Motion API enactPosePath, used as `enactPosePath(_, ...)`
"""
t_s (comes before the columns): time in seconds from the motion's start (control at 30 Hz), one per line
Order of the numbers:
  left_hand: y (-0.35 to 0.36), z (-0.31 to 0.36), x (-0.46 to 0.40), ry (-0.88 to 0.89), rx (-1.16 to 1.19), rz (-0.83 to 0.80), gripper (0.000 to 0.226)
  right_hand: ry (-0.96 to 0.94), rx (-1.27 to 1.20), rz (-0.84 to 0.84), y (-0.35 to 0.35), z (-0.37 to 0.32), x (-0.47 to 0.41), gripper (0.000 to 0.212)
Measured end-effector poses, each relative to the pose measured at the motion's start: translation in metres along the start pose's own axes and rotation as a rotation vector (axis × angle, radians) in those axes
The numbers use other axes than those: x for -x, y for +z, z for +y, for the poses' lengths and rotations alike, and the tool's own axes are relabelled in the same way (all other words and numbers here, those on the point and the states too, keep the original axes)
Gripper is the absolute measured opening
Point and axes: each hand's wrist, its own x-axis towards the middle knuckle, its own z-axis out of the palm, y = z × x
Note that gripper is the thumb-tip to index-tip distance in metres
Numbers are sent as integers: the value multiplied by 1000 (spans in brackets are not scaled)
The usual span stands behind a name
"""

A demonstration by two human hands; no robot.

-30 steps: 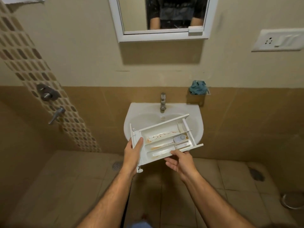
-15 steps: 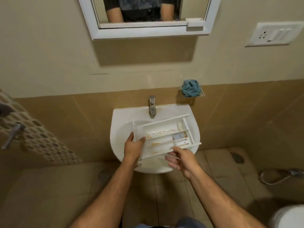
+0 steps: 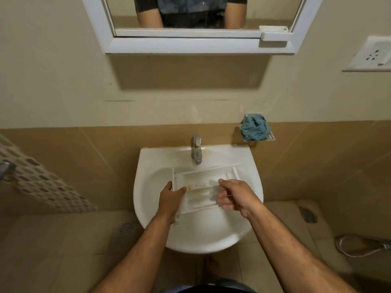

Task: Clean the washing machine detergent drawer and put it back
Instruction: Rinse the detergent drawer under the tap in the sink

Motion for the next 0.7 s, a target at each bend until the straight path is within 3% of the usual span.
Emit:
enactPosePath(0.2,17,1,-25,-13,-27,35,37,-141,132,21,-1,-42,-46,17)
enactPosePath(0.5,31,-1,-41,-64,-10,59,37,-395,630,121,22,-85,-109,5)
enactPosePath(0.7,25,1,-51,-103,-31,31,57,-430,832,185,54,-101,-139,22)
